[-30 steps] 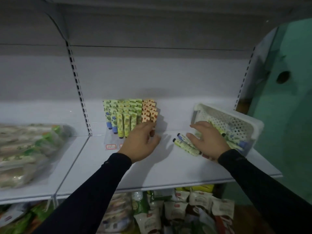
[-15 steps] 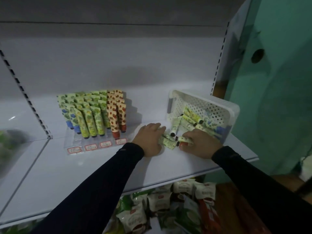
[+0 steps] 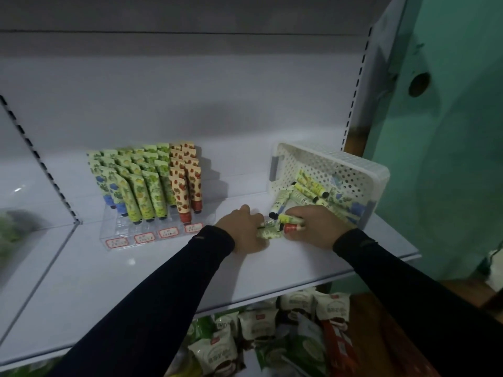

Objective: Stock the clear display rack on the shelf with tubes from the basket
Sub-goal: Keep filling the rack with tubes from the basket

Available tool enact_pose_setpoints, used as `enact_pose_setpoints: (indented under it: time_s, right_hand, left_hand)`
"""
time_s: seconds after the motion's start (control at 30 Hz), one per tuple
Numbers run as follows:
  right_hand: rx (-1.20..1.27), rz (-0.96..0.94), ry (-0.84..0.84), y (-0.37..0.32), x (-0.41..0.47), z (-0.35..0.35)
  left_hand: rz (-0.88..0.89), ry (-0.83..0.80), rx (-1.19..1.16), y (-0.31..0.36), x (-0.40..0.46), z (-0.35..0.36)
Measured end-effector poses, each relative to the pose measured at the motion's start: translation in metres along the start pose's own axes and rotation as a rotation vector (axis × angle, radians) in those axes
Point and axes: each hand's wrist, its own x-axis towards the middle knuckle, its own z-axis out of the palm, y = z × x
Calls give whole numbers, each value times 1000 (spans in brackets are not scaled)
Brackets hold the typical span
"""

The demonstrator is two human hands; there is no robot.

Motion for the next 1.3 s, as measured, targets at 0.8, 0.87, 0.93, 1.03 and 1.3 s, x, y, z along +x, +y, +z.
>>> enact_pose_setpoints:
  time_s: [0.8,0.87,0.93,1.03,1.3]
  right_hand:
    - [-29,123,55,-23,14,-6]
    - [-1,98,103,-30,13,-9]
    - [48,58,172,-39,14,-15]
    - [156,-6,352,-58,15,-29]
    - [446,-57,481,-120,27,-54]
  left_hand:
    - [-135,-74,-106,-29,-67,-13]
    - [-143,-64,-101,-34,-72,-12]
    - [-145,-42,-111,-40,-77,-11]
    - [-152,-31,-133,-49,-84,-12]
    - [-147,9,-203,-74,-112,-23]
